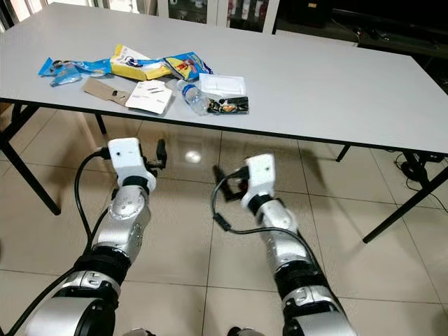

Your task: Picking trash to rubbish bin

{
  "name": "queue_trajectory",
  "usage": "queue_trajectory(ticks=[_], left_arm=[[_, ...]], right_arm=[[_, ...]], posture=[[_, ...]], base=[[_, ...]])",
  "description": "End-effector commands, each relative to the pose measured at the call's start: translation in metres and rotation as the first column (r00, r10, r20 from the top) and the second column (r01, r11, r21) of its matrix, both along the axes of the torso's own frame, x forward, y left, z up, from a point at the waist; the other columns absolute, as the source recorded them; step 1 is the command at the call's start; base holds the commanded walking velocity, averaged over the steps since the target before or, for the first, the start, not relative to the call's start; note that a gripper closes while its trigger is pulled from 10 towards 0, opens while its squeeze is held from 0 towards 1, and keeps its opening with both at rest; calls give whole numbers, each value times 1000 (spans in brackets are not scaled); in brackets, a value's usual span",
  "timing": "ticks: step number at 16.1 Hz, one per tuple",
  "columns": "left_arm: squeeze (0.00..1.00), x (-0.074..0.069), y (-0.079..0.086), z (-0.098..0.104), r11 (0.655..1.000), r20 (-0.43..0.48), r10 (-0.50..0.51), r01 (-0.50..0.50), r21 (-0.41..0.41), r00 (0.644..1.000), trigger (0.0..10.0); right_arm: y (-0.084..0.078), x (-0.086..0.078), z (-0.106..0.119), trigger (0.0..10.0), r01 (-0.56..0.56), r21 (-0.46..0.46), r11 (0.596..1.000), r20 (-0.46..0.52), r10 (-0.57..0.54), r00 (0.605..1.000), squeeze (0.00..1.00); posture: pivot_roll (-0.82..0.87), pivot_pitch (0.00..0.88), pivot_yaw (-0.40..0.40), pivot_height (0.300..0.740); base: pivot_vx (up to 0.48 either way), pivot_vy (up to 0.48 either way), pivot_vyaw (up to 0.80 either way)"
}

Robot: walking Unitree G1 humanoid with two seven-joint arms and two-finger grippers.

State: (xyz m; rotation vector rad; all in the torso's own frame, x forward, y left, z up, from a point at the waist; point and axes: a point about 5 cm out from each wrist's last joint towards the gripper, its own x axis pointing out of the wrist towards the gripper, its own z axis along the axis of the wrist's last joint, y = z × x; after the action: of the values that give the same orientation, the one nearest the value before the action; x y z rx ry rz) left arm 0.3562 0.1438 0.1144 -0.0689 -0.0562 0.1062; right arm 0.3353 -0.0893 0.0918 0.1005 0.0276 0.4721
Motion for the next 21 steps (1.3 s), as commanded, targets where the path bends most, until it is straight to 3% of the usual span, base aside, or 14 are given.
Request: queue_trajectory(ticks=[1, 3, 5, 9, 11, 14, 16, 21], left_arm=[[0, -1, -3, 3, 999, 25, -14, 15, -30, 1000, 10000], [0, -1, -4, 5, 993, 40, -12, 17, -116, 999, 10000], [0, 0, 3, 2, 938, 20, 41, -31, -344, 999, 10000], [0, 2, 7, -4, 881, -28, 65, -70, -468, 998, 10000], [0, 2, 7, -4, 885, -27, 59, -64, -462, 998, 10000], [0, 5, 1, 1, 944, -11, 4, -8, -329, 1000, 10000], [0, 6, -3, 7, 962, 16, -21, 24, -271, 1000, 10000], [0, 7, -5, 9, 972, 25, -26, 32, -233, 999, 10000]], right_arm=[[-4, 1, 4, 10000, -6, 5, 1000, 14, 6, 1000, 0], [0, 0, 6, 10000, -57, 30, 998, 8, 57, 998, 0], [9, -9, 6, 10000, -183, 42, 982, 1, 183, 983, 0], [14, -13, 5, 10000, -232, 57, 971, -8, 233, 972, 0], [12, -12, 7, 10000, -212, 67, 975, -5, 213, 977, 0], [2, -5, 13, 10000, -120, 97, 988, 2, 120, 993, 0], [-5, 0, 16, 10000, -64, 118, 991, 1, 65, 998, 0], [-2, -2, 15, 10000, -74, 114, 991, 0, 75, 997, 0]], posture=[[-50, 62, -109, 740], [-52, 63, -109, 740], [-56, 63, -111, 740], [-54, 62, -112, 740], [-54, 63, -111, 740], [-54, 62, -110, 740], [-52, 61, -109, 740], [-52, 61, -108, 740]], base=[[0, 0, 0], [0, 0, 0], [0, 0, 0], [0, 0, 0], [0, 0, 0], [332, 0, 0], [375, 0, 0], [375, 0, 0]])
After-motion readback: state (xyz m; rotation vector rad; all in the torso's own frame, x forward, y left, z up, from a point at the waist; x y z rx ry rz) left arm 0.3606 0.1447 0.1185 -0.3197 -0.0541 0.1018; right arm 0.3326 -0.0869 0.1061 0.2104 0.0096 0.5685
